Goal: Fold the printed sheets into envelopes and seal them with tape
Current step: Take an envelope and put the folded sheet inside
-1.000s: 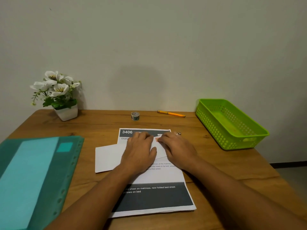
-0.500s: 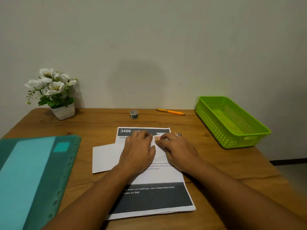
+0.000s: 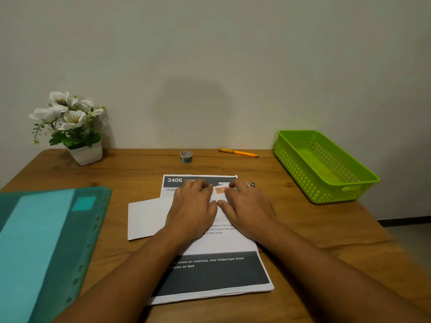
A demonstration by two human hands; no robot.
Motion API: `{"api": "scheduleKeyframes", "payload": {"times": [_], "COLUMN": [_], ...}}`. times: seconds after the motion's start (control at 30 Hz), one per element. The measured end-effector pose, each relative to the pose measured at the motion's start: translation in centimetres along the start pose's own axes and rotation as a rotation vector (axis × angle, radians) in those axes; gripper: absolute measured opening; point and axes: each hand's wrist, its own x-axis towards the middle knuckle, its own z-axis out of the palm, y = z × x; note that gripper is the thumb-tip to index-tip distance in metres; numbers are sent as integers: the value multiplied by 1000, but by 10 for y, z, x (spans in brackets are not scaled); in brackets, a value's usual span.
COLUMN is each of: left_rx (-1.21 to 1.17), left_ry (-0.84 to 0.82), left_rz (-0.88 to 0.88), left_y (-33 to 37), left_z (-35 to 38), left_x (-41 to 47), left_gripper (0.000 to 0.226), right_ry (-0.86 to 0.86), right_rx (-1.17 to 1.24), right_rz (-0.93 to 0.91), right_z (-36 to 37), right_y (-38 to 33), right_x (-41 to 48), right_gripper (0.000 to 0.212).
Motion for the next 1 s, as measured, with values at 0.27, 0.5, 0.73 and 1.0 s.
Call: {"api": "scheduleKeyframes", "payload": {"times": [0.27,0.5,0.73,1.0], "left_rx": [-8,5,-1,8], "left_ry": [-3,-6,-2,4], "left_rz": [9,0,0,-6], "left_y": [-1,2,2,3], "left_z": [0,-3,-3,-4], "left_x": [-1,-2,-2,-1], "left_gripper": [48,49,48,49], "right_ry": [-7,9,-14,-61], "right_rx": [98,121,60,-37], "right_rz": [-8,-12,11,140], "right_z": [4,0,5,1], "right_y": [3,-3,-2,-9], "right_x": [2,0,2,2], "right_gripper": [43,35,42,60]}}
